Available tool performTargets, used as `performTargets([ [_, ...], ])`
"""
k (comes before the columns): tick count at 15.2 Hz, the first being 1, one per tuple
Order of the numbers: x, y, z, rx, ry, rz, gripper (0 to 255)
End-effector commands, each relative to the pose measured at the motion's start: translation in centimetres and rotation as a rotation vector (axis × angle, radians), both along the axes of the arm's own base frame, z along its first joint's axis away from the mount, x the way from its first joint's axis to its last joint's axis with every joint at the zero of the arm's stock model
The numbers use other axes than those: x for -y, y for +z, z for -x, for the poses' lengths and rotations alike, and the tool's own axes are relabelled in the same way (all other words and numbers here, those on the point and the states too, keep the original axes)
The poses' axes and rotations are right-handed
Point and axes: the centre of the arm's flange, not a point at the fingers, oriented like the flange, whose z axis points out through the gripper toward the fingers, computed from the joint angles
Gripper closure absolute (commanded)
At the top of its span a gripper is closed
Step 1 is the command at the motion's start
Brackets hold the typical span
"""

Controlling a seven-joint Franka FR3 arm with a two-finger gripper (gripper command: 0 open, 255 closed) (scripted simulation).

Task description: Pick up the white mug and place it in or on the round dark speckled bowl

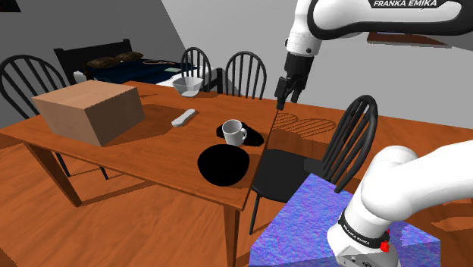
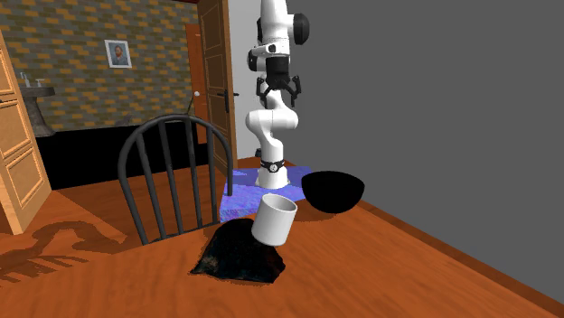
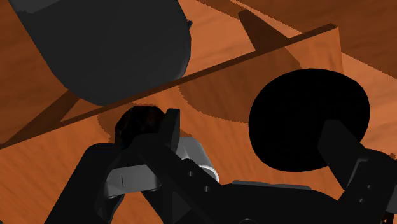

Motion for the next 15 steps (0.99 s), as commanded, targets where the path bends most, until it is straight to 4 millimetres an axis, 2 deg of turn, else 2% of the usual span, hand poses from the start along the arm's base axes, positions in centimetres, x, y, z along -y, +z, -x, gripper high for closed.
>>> performTargets([
  [1, 0.0, 0.0, 0.0, 0.000, 0.000, 0.000, 0],
  [15, -2.7, -9.9, -15.5, 0.000, -0.052, 0.075, 0],
])
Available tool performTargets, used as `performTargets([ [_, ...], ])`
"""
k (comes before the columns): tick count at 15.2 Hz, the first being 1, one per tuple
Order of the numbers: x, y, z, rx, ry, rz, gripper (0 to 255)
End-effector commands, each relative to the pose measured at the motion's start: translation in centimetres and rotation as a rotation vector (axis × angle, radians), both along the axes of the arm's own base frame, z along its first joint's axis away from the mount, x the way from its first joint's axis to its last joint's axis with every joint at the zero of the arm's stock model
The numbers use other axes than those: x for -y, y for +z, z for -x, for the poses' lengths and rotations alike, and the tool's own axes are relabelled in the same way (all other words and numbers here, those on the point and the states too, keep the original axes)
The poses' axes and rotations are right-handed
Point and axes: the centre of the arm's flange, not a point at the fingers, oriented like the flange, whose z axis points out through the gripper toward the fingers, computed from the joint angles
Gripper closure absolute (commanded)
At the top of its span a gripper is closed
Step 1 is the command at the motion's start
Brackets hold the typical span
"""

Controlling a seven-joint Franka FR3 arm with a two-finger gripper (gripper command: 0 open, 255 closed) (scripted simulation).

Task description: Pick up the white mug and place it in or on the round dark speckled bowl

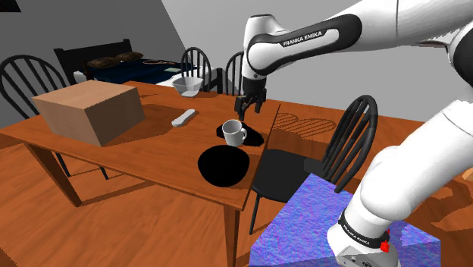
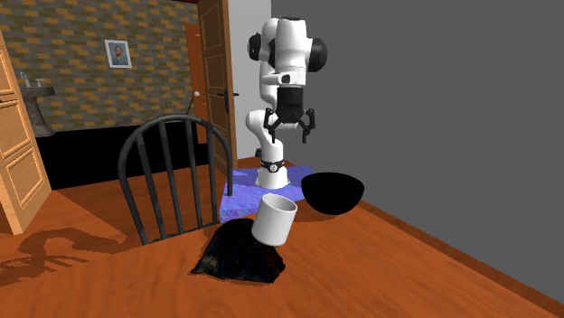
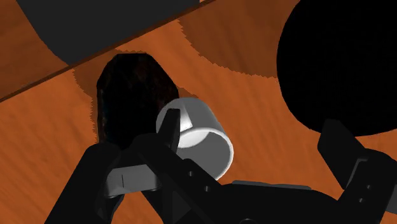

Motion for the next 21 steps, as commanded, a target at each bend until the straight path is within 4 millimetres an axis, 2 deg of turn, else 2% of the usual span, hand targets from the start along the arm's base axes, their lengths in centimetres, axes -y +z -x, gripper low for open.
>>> performTargets([
  [1, -0.5, -1.7, -2.1, 0.000, -0.007, 0.010, 0],
  [11, -1.3, -8.9, -13.2, 0.000, -0.044, 0.064, 0],
  [19, -1.0, -13.1, -13.9, 0.000, -0.045, 0.065, 0],
  [21, -1.0, -13.1, -13.9, 0.000, -0.045, 0.065, 0],
])
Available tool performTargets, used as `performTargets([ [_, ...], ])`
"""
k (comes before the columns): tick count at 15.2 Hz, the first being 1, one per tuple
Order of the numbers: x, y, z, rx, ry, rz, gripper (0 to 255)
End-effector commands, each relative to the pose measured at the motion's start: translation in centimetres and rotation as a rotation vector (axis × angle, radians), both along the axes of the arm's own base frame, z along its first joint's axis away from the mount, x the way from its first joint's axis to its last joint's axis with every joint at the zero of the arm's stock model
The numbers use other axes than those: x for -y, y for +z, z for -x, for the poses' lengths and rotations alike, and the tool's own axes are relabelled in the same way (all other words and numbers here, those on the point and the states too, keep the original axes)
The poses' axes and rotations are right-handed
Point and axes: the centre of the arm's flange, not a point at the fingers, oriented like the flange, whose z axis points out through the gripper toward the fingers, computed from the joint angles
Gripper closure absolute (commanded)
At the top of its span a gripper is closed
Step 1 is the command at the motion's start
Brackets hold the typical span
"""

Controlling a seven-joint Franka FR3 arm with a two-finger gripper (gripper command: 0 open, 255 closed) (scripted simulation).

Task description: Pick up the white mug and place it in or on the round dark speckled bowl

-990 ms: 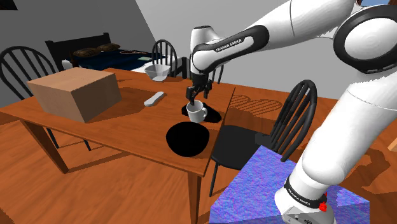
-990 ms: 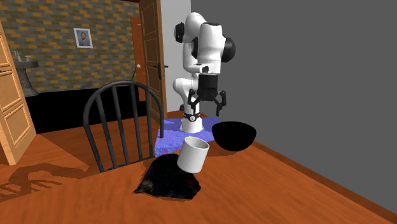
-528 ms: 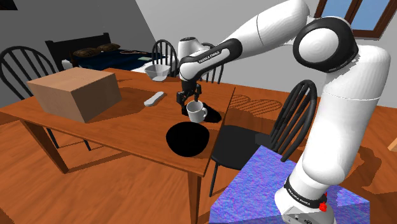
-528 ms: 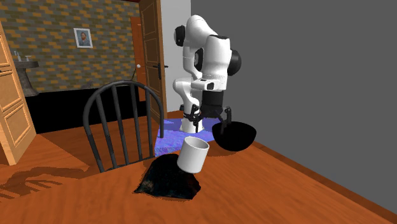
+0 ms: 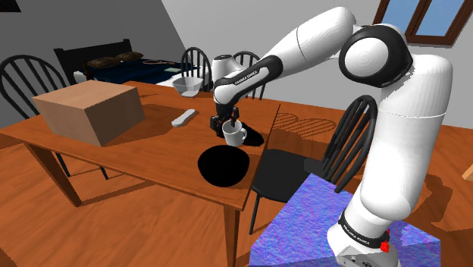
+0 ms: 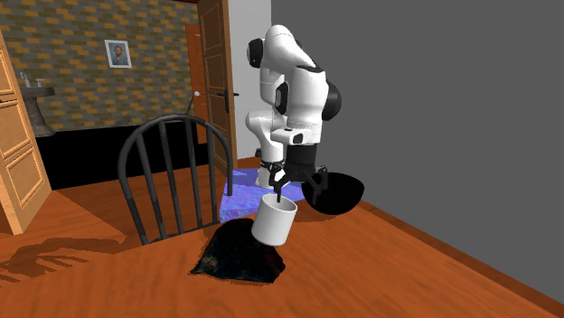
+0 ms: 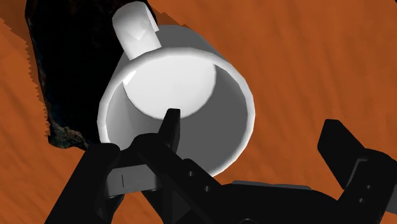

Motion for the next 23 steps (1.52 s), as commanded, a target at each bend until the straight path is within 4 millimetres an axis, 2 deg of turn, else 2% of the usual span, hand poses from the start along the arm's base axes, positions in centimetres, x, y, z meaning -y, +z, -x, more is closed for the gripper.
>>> performTargets([
  [1, 0.0, -0.2, 0.0, 0.000, 0.000, 0.000, 0],
  [6, 0.0, -0.2, 0.0, 0.000, 0.000, 0.000, 0],
  [7, 0.0, -0.2, 0.0, 0.000, 0.000, 0.000, 255],
  [16, 0.0, -0.2, 0.0, 0.000, 0.000, 0.000, 255],
  [23, 0.0, 3.5, 0.0, 0.000, 0.000, 0.000, 255],
])
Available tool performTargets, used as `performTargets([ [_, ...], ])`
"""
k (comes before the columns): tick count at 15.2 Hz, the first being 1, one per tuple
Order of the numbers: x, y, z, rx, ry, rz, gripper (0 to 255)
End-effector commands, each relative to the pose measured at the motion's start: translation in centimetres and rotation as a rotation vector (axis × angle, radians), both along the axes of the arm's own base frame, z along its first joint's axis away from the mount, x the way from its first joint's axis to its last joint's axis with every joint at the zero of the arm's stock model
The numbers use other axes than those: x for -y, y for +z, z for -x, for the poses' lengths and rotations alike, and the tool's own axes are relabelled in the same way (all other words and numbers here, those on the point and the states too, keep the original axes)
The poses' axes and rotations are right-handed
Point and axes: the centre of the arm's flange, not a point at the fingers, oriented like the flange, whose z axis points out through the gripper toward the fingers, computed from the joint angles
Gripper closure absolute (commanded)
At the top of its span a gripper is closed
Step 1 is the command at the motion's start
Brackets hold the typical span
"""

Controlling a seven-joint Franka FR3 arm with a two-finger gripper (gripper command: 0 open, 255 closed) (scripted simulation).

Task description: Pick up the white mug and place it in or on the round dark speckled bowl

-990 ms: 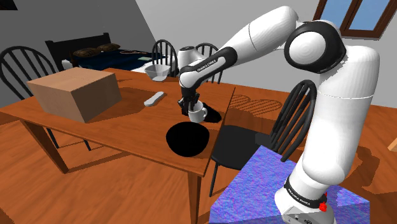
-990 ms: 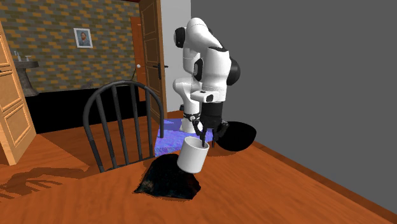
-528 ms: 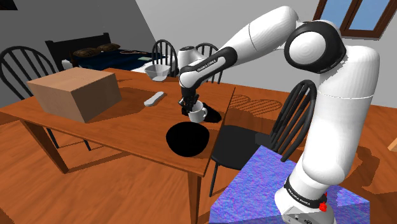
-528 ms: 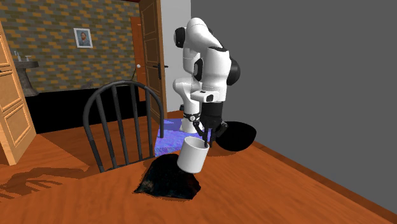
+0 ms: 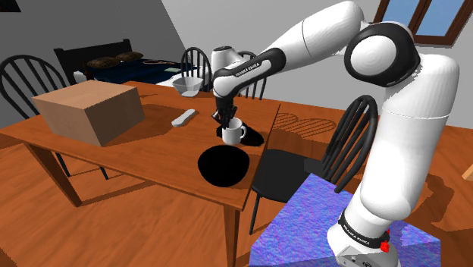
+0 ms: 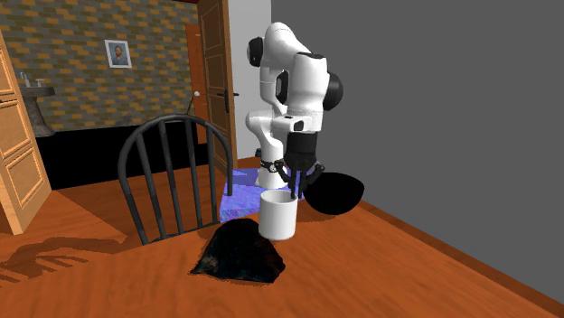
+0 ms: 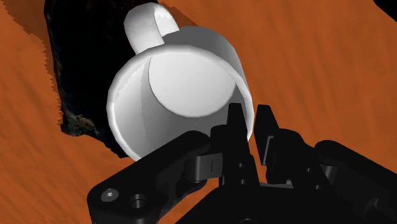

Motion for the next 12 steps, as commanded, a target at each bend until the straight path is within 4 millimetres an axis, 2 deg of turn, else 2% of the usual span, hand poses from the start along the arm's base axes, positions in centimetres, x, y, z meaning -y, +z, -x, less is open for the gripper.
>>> performTargets([
  [1, 0.1, 1.1, 0.0, 0.000, 0.000, 0.000, 255],
  [12, 0.1, 6.9, 0.0, 0.000, 0.000, 0.000, 255],
])
